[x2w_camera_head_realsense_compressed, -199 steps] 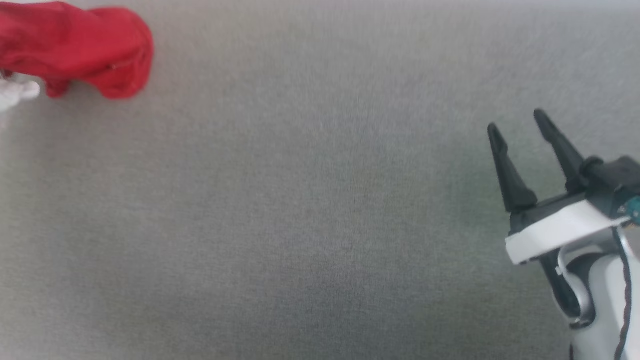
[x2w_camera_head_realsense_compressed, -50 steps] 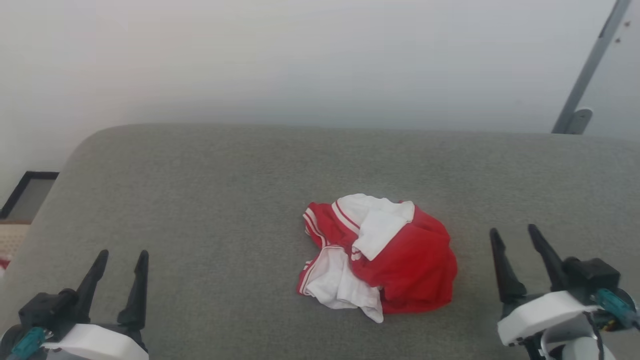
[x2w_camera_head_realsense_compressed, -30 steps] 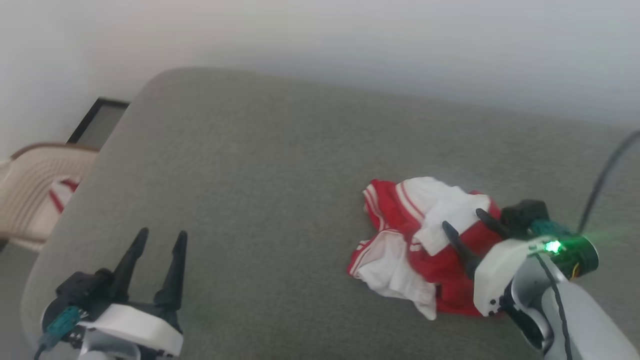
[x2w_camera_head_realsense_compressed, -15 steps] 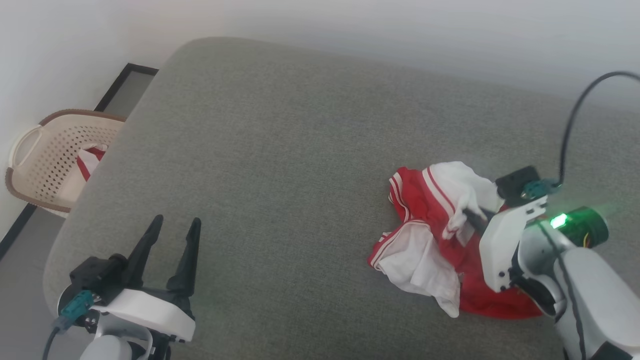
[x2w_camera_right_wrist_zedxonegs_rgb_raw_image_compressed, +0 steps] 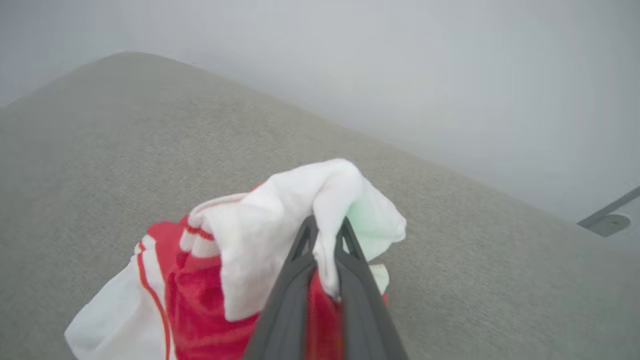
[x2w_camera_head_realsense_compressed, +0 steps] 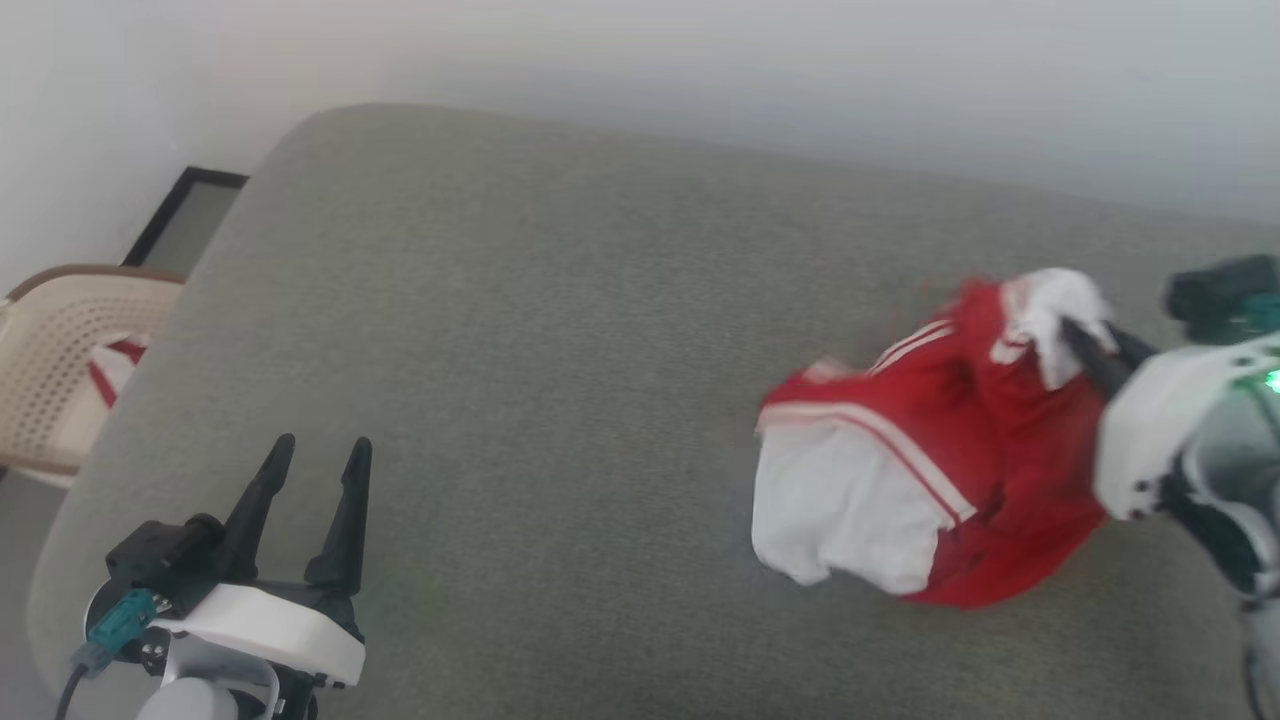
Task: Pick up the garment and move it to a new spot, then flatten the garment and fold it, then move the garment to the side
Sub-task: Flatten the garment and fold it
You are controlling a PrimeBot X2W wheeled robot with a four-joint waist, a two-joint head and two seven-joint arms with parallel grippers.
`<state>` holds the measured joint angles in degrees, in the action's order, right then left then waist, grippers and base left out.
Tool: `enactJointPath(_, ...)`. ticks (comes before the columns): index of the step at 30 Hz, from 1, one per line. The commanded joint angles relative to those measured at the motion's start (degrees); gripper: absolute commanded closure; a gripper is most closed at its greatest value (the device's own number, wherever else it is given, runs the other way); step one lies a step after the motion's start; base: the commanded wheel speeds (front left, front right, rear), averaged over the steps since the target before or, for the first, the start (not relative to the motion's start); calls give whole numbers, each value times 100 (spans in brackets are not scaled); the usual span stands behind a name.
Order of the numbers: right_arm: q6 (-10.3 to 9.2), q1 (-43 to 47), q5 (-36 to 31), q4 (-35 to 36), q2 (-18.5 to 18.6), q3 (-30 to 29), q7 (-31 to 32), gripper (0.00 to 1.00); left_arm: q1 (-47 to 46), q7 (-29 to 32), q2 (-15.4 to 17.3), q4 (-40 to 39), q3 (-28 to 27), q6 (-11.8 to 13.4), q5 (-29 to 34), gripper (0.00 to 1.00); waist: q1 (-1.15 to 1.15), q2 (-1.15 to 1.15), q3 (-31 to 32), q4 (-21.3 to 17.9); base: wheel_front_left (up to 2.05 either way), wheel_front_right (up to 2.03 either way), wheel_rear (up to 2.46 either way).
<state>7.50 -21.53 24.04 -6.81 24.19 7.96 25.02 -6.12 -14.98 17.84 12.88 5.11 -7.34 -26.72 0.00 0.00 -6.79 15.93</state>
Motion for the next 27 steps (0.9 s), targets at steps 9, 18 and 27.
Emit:
enactJointPath(9, -2, 1086, -239, 430, 84, -1244, 259, 100, 14, -29, 68, -48, 34, -17, -45, 0, 0, 0, 11, -402, 0, 0, 0)
enactJointPath(18, -3, 1489, -65, -509, -223, -1388, -85, 100, -87, -30, 102, 31, 143, -17, -87, 0, 0, 0, 11, -535, 0, 0, 0)
enactJointPath(27, -2, 956, 159, -1456, -153, -894, -272, 0, -102, -29, 259, 123, 295, -13, -165, 0, 0, 0, 124, -680, 0, 0, 0)
